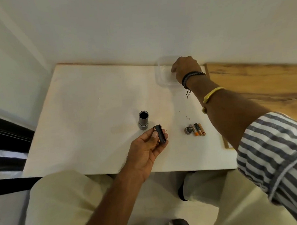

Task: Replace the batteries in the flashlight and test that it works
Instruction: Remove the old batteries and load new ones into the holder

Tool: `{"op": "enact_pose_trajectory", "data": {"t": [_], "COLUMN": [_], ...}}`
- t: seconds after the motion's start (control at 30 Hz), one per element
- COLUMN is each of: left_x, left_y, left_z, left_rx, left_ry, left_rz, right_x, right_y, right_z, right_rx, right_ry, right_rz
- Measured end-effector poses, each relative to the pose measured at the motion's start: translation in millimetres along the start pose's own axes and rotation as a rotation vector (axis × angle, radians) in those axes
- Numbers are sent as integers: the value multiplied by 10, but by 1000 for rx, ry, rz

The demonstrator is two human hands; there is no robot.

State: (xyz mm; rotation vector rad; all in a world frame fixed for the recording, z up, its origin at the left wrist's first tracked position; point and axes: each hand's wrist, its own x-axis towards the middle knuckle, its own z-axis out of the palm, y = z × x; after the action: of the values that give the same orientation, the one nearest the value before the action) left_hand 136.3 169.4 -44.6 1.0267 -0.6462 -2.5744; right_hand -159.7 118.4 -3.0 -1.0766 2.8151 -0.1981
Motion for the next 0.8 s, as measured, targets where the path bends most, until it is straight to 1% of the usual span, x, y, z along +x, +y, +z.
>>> {"op": "enact_pose_trajectory", "data": {"t": [0.17, 0.27, 0.37, 0.57, 0.67, 0.8], "left_x": [-2, -22, -57, -123, -159, -214], "left_y": [9, 15, 27, 33, 31, 18], "left_z": [6, 29, 41, 69, 64, 53], "left_rx": [-23, -36, -42, -41, -43, -22], "left_ry": [0, -2, -11, -22, -36, -34], "left_rz": [-15, -16, -11, -3, -1, 12], "right_x": [-35, -89, -205, -613, -938, -1559], "right_y": [-26, -42, -75, -103, -142, -153], "right_z": [30, -27, -106, -275, -323, -289], "right_rx": [-93, -66, -17, 47, 141, 448], "right_ry": [36, 42, 96, 220, 282, 307], "right_rz": [-34, -41, -42, -150, -189, -216]}}
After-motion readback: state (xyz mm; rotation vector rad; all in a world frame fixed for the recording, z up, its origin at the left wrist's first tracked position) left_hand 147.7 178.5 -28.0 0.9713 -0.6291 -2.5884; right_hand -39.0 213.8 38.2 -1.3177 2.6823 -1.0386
